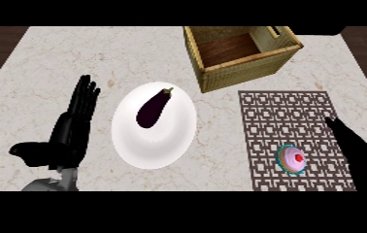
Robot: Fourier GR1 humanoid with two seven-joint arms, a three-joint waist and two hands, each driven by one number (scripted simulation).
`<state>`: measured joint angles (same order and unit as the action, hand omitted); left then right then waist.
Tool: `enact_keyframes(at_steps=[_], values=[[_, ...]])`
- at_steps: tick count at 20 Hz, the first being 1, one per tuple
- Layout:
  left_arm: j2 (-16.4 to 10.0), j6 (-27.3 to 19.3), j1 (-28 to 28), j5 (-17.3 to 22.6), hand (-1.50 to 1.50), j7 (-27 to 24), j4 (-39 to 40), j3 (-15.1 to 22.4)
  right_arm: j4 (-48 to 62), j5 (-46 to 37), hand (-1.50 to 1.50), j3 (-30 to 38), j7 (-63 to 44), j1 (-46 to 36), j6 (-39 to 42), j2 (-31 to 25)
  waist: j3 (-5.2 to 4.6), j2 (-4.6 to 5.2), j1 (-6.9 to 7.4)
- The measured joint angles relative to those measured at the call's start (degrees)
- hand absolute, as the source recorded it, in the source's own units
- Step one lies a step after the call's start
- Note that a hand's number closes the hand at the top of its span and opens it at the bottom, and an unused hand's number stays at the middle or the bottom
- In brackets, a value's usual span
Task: Pick the cupcake from the placemat and place it in the basket
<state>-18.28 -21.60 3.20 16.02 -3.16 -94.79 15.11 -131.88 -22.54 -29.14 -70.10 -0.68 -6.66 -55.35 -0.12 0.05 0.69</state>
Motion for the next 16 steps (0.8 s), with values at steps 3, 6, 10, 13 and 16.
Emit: enact_keyframes(at_steps=[3,6,10,13,16], values=[[0.27,0.31,-0.3,-0.16,0.0,-0.28,0.57,-0.41,2.06,-2.73,-1.5,-0.85,0.12,-0.93,0.77,2.64,0.01,-0.01,-0.1],[0.18,0.65,0.76,0.05,0.0,0.64,0.82,-1.35,4.43,-5.52,-1.5,-1.5,0.44,-1.51,1.62,5.23,0.02,-0.02,-0.27],[0.49,1.26,-0.57,-0.37,0.0,0.13,0.7,-1.29,7.4,-9.26,-1.5,-2.16,1.19,-1.18,2.42,9.28,0.04,-0.07,-0.38],[1.69,1.0,-0.88,-1.31,0.0,-0.62,1.24,-0.82,9.12,-11.52,-1.5,-2.32,1.63,-1.19,3.3,12.3,0.06,-0.06,-0.5],[1.7,1.45,-1.45,-1.47,0.0,-0.92,0.65,-1.41,10.94,-12.36,-1.5,-1.34,2.3,-1.45,4.3,14.72,0.07,-0.06,-0.45]])
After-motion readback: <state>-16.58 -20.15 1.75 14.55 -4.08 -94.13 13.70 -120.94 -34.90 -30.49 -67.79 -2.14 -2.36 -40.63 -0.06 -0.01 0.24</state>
